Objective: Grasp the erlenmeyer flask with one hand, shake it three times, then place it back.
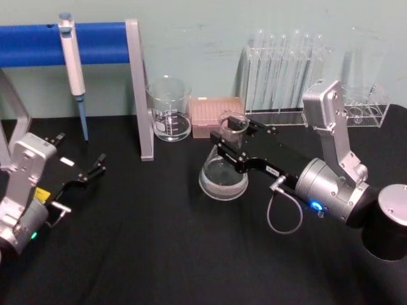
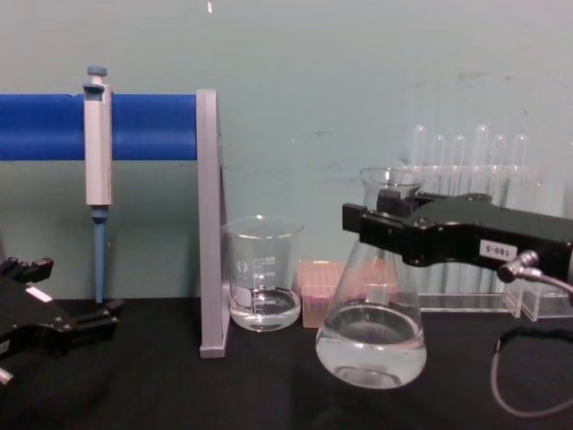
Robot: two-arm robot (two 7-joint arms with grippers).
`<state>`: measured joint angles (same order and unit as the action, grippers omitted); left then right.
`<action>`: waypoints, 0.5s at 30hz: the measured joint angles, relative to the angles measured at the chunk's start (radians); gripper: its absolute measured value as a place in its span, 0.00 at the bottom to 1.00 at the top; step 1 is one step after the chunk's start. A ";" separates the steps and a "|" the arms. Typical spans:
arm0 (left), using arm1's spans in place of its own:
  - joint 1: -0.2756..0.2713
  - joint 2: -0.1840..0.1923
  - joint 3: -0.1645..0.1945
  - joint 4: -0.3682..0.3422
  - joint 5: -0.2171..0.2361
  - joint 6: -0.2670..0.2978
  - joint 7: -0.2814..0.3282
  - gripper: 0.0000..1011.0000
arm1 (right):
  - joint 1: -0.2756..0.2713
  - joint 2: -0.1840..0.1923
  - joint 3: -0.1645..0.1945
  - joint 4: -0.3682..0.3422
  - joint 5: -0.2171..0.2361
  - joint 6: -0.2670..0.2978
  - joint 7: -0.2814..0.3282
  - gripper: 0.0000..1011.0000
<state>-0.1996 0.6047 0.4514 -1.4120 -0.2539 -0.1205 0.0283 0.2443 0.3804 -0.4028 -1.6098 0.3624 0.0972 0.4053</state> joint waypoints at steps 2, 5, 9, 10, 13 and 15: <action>0.000 0.000 0.000 0.000 0.000 0.000 0.000 0.99 | 0.003 -0.001 -0.004 0.011 0.000 -0.002 0.001 0.45; 0.000 0.000 0.000 0.000 0.000 0.000 0.000 0.99 | 0.007 -0.003 -0.008 0.020 0.001 -0.003 0.003 0.45; 0.000 0.000 0.000 0.000 0.000 0.000 0.000 0.99 | 0.012 -0.005 -0.014 0.037 0.002 -0.006 0.005 0.45; 0.000 0.000 0.000 0.000 0.000 0.000 0.000 0.99 | 0.014 -0.006 -0.015 0.044 0.002 -0.007 0.006 0.45; 0.000 0.000 0.000 0.000 0.000 0.000 0.000 0.99 | 0.018 -0.008 -0.020 0.057 0.001 -0.010 0.010 0.45; 0.000 0.000 0.000 0.000 0.000 0.000 0.000 0.99 | 0.019 -0.009 -0.023 0.063 0.001 -0.011 0.013 0.45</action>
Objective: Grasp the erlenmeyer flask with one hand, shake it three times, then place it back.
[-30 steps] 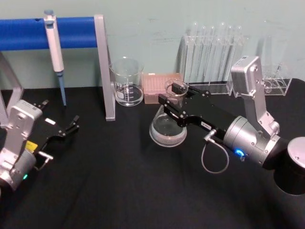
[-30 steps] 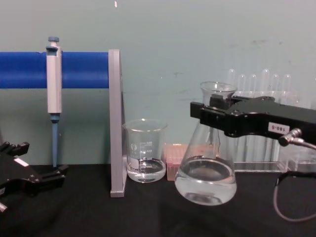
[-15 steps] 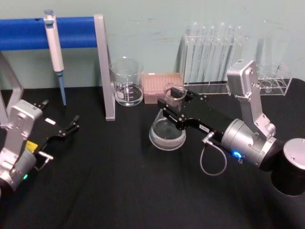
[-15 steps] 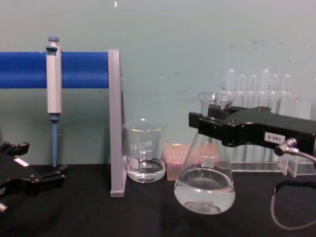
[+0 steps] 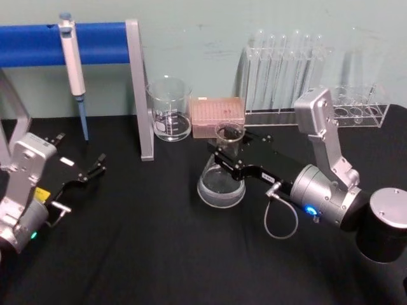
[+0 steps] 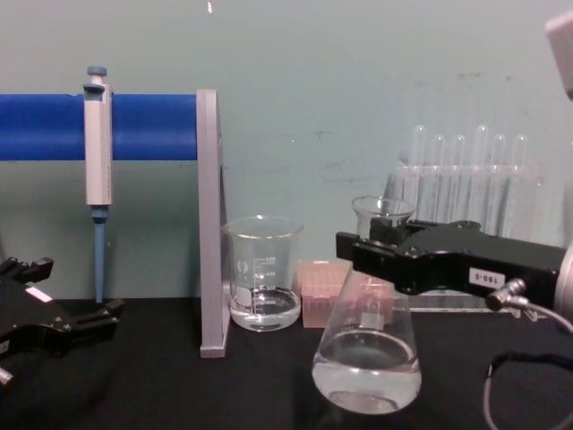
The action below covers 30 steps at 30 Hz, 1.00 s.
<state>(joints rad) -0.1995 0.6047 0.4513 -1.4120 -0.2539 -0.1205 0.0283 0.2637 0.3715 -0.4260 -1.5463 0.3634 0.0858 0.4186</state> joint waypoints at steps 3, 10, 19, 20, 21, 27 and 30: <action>0.000 0.000 0.000 0.000 0.000 0.000 0.000 0.99 | 0.002 -0.001 -0.004 0.007 -0.001 -0.002 0.001 0.45; 0.000 0.000 0.000 0.000 0.000 0.000 0.000 0.99 | 0.004 -0.003 -0.010 0.029 -0.006 -0.013 0.007 0.45; 0.000 0.000 0.000 0.000 0.000 0.000 0.000 0.99 | 0.007 -0.012 -0.017 0.067 -0.010 -0.028 0.014 0.45; 0.000 0.000 0.000 0.000 0.000 0.000 0.000 0.99 | 0.007 -0.013 -0.018 0.070 -0.010 -0.029 0.015 0.45; 0.000 0.000 0.000 0.000 0.000 0.000 0.000 0.99 | 0.008 -0.013 -0.019 0.073 -0.010 -0.030 0.016 0.45; 0.000 0.000 0.000 0.000 0.000 0.000 0.000 0.99 | 0.011 -0.020 -0.023 0.094 -0.014 -0.036 0.019 0.45; 0.000 0.000 0.000 0.000 0.000 0.000 0.000 0.99 | 0.012 -0.022 -0.024 0.102 -0.015 -0.036 0.020 0.45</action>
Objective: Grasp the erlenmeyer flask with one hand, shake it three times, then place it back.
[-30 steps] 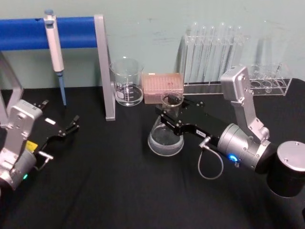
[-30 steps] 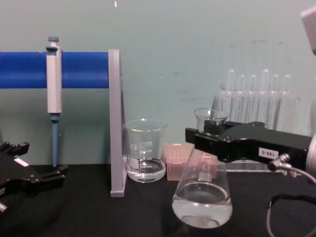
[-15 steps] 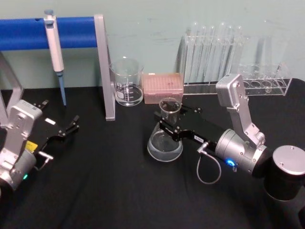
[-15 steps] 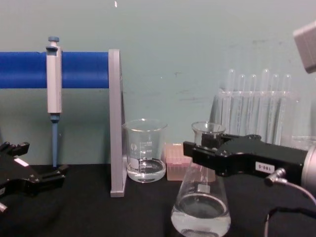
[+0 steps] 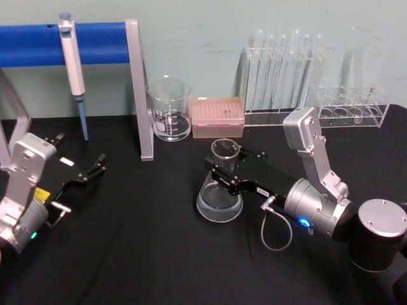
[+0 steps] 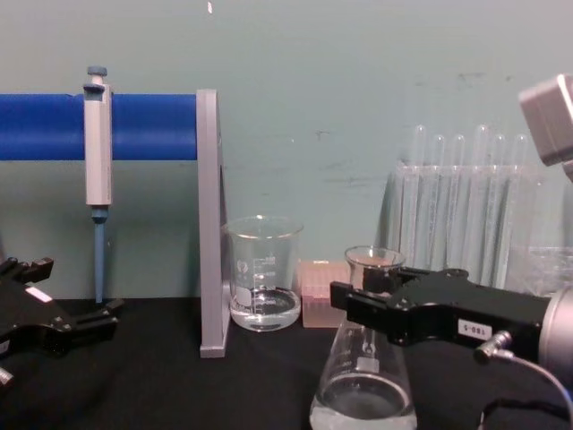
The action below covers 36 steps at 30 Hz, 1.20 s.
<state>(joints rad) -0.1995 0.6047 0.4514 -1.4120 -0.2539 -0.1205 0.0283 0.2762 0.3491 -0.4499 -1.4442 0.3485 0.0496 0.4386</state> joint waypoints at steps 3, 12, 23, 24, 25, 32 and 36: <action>0.000 0.000 0.000 0.000 0.000 0.000 0.000 0.99 | 0.000 -0.002 -0.001 0.007 -0.002 -0.001 0.000 0.45; 0.000 0.000 0.000 0.000 0.000 0.000 0.000 0.99 | 0.000 -0.007 -0.003 0.026 -0.010 0.002 -0.003 0.45; 0.000 0.000 0.000 0.000 0.000 0.000 0.000 0.99 | -0.001 -0.012 -0.004 0.033 -0.013 0.007 -0.004 0.45; 0.000 0.000 0.000 0.000 0.000 0.000 0.000 0.99 | -0.001 -0.013 -0.004 0.033 -0.013 0.007 -0.004 0.45; 0.000 0.000 0.000 0.000 0.000 0.000 0.000 0.99 | -0.001 -0.013 -0.004 0.033 -0.014 0.007 -0.004 0.45; 0.000 0.000 0.000 0.000 0.000 0.000 0.000 0.99 | 0.000 -0.012 -0.004 0.032 -0.021 0.009 -0.007 0.45; 0.000 0.000 0.000 0.000 0.000 0.000 0.000 0.99 | 0.000 -0.012 -0.004 0.032 -0.021 0.010 -0.007 0.45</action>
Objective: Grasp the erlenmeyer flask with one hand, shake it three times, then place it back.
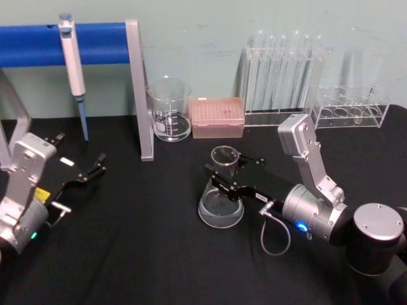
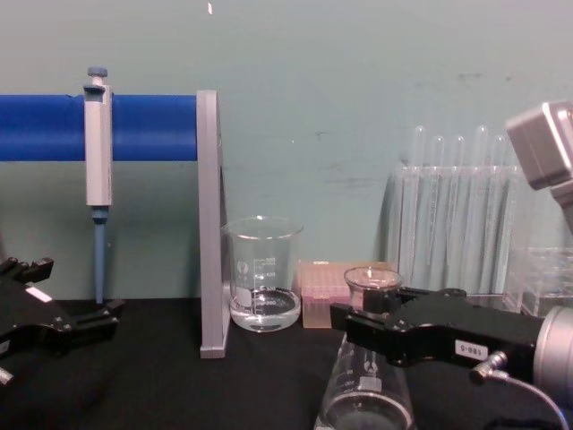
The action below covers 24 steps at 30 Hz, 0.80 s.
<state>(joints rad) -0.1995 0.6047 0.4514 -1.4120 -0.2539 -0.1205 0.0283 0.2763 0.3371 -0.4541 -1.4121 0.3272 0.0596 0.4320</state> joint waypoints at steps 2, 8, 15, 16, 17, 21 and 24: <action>0.000 0.000 0.000 0.000 0.000 0.000 0.000 0.99 | 0.000 0.000 0.000 0.000 0.000 0.000 0.000 0.45; 0.000 0.000 0.000 0.000 0.000 0.000 0.000 0.99 | 0.000 0.001 0.000 0.000 -0.001 0.004 0.000 0.50; 0.000 0.000 0.000 0.000 0.000 0.000 0.000 0.99 | -0.001 0.001 0.001 0.000 -0.001 0.004 0.000 0.73; 0.000 0.000 0.000 0.000 0.000 0.000 0.000 0.99 | -0.001 0.000 0.001 0.000 -0.001 0.004 0.000 0.75; 0.000 0.000 0.000 0.000 0.000 0.000 0.000 0.99 | -0.001 0.000 0.001 0.000 -0.001 0.004 0.000 0.78; 0.000 0.000 0.000 0.000 0.000 0.000 0.000 0.99 | -0.001 0.000 0.001 0.000 0.000 0.004 0.001 0.90; 0.000 0.000 0.000 0.000 0.000 0.000 0.000 0.99 | -0.001 0.000 0.001 0.000 0.000 0.003 0.000 0.97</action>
<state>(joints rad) -0.1995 0.6047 0.4514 -1.4120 -0.2539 -0.1205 0.0283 0.2750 0.3375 -0.4534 -1.4119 0.3272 0.0631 0.4324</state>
